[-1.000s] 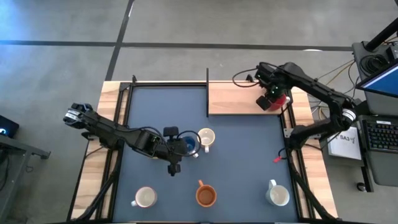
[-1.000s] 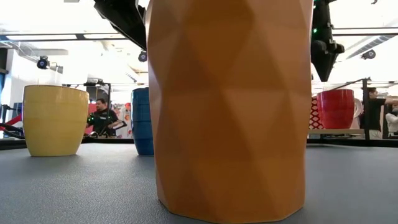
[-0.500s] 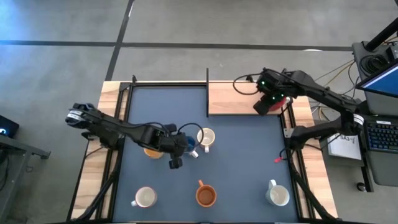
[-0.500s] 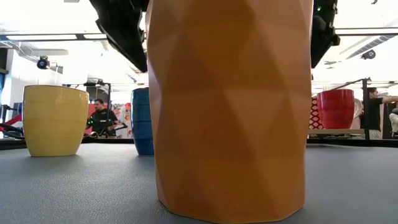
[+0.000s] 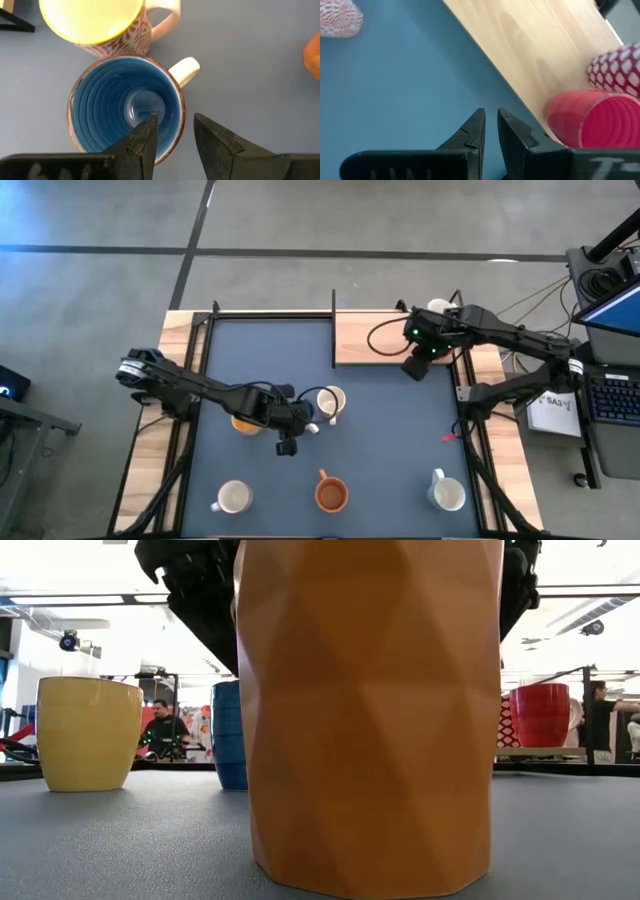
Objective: Place coffee mugs
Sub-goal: Put the blue mug on the shelf
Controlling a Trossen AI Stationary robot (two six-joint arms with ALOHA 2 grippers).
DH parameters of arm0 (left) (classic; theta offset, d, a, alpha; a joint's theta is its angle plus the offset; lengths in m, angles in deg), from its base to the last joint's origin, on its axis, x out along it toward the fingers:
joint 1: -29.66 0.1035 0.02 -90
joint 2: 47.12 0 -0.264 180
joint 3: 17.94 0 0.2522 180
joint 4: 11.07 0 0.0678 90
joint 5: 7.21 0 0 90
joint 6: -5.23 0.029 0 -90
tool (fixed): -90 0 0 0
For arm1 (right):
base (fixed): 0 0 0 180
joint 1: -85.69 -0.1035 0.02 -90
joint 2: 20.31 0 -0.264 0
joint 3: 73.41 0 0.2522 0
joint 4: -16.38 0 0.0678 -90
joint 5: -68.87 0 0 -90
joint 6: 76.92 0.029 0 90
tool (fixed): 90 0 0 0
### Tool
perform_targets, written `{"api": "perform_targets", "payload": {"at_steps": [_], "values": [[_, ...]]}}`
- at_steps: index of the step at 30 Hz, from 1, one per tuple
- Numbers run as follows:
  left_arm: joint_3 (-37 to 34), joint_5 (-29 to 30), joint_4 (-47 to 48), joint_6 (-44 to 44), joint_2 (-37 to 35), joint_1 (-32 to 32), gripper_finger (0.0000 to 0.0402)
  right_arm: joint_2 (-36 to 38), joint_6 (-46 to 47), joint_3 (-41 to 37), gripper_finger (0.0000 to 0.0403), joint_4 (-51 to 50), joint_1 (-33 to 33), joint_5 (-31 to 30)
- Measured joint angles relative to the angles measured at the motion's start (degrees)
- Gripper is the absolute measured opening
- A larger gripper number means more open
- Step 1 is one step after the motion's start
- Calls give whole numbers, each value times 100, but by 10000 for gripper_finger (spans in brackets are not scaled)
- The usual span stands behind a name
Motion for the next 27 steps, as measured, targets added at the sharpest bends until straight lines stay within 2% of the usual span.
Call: {"api": "perform_targets", "payload": {"at_steps": [14,17,22,27], "values": [[5,-260,-38,-15,592,4,108,-60,257,-1,38,38,-570,-7],[41,-255,-50,-15,672,7,88,-60,306,-1,38,39,-615,-29],[42,-267,-80,-109,694,12,16,-60,311,-6,38,40,-631,-55],[42,-327,-44,-214,596,35,14,-60,309,-6,38,40,-631,-55]]}}
